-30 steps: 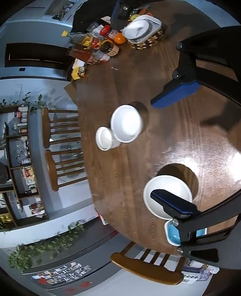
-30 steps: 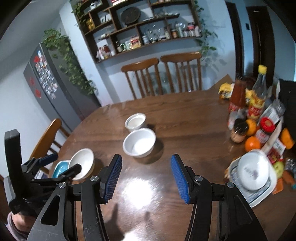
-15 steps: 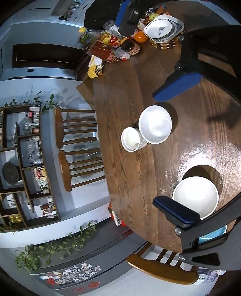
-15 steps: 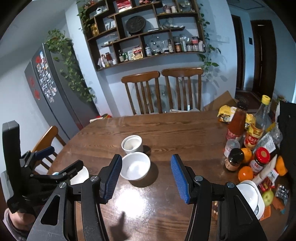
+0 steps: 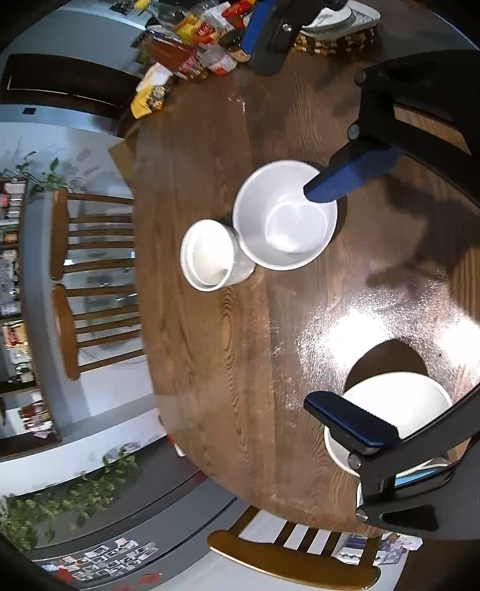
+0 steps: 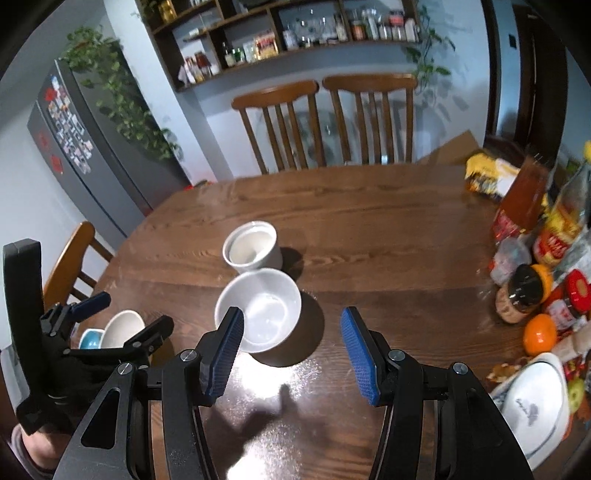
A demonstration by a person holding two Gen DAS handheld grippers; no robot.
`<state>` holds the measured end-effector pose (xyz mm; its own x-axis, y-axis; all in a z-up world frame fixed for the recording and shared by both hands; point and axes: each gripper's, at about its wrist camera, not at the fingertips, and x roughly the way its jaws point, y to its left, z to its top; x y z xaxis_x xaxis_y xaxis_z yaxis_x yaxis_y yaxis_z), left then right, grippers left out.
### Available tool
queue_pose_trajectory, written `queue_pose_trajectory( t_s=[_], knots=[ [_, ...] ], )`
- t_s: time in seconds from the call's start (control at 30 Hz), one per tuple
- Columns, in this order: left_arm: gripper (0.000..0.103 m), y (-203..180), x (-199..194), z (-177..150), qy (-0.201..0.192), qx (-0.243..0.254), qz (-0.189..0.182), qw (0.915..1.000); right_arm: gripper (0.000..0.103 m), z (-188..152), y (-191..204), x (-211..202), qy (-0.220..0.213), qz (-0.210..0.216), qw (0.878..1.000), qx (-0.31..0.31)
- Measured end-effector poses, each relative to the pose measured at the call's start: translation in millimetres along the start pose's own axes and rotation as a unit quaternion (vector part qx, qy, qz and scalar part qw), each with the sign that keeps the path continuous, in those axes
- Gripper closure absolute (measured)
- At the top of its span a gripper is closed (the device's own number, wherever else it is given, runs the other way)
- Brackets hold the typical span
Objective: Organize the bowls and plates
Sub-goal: 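Move the left tool toward the medium white bowl, then close the left gripper on the medium white bowl rim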
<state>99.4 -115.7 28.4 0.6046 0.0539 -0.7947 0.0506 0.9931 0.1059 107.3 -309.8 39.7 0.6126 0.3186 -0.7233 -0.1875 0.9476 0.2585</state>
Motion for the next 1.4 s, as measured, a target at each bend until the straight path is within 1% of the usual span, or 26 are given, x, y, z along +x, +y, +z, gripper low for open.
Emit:
queue_pose_trajectory(
  t_s=[0.17,0.3,0.67,0.77,0.8,0.87,0.97,1.0,1.03,1.07,1.1,1.13,1.2,1.27,1.3,1.33,1.4],
  knots=[
    [0.001,-3.6,28.6,2.2,0.023,-0.003,-0.002,0.9997,0.047,-1.8,-5.6,36.7,0.03,0.006,1.0,0.009],
    [0.001,-8.3,50.6,0.6,0.044,-0.006,-0.008,0.999,0.047,-3.6,-10.7,57.2,0.047,0.008,0.999,0.018],
    [0.002,-16.0,85.7,-0.7,0.076,-0.007,-0.019,0.9969,0.047,-4.3,-17.8,94.1,0.074,0.021,0.997,0.032],
    [0.003,-17.7,92.3,-0.8,0.081,-0.008,-0.023,0.9964,0.047,-5.7,-17.8,103.1,0.082,0.023,0.996,0.033],
    [0.004,-18.5,94.4,-1.4,0.083,-0.007,-0.024,0.9962,0.047,-6.2,-17.7,105.5,0.085,0.025,0.996,0.033],
    [0.009,-19.2,97.8,-1.9,0.087,-0.006,-0.028,0.9958,0.047,-7.0,-17.3,110.0,0.089,0.029,0.995,0.034],
    [0.024,-20.9,103.1,-3.5,0.093,-0.005,-0.039,0.9949,0.047,-8.2,-15.4,113.9,0.091,0.036,0.995,0.035],
    [0.032,-21.6,104.5,-4.1,0.095,-0.006,-0.043,0.9945,0.047,-8.4,-15.1,114.9,0.091,0.036,0.995,0.035],
    [0.038,-22.3,106.0,-4.3,0.097,-0.006,-0.046,0.9942,0.047,-9.0,-14.6,115.9,0.092,0.037,0.995,0.035],
    [0.04,-22.3,107.8,-5.0,0.099,-0.006,-0.05,0.9938,0.047,-9.5,-14.5,116.8,0.091,0.037,0.995,0.035],
    [0.046,-23.3,108.6,-5.6,0.1,-0.005,-0.054,0.9936,0.048,-9.9,-14.1,117.5,0.091,0.036,0.995,0.036],
    [0.051,-24.3,109.2,-6.0,0.1,-0.004,-0.057,0.9933,0.051,-10.3,-14.0,118.1,0.092,0.037,0.994,0.036],
    [0.06,-26.5,110.2,-6.2,0.101,-0.004,-0.063,0.9928,0.063,-11.4,-14.4,120.5,0.095,0.04,0.994,0.039],
    [0.063,-28.6,110.4,-6.6,0.102,-0.007,-0.071,0.9922,0.069,-12.4,-14.9,122.3,0.099,0.041,0.993,0.041],
    [0.068,-29.5,111.2,-6.2,0.103,-0.007,-0.073,0.9919,0.07,-13.1,-15.3,123.1,0.1,0.041,0.993,0.042],
    [0.076,-30.5,111.7,-6.4,0.106,-0.007,-0.076,0.9914,0.07,-13.6,-15.4,123.8,0.101,0.042,0.993,0.043],
    [0.078,-31.9,112.2,-5.4,0.108,-0.005,-0.079,0.9909,0.08,-14.9,-14.4,124.1,0.103,0.045,0.993,0.041]
  ],
)
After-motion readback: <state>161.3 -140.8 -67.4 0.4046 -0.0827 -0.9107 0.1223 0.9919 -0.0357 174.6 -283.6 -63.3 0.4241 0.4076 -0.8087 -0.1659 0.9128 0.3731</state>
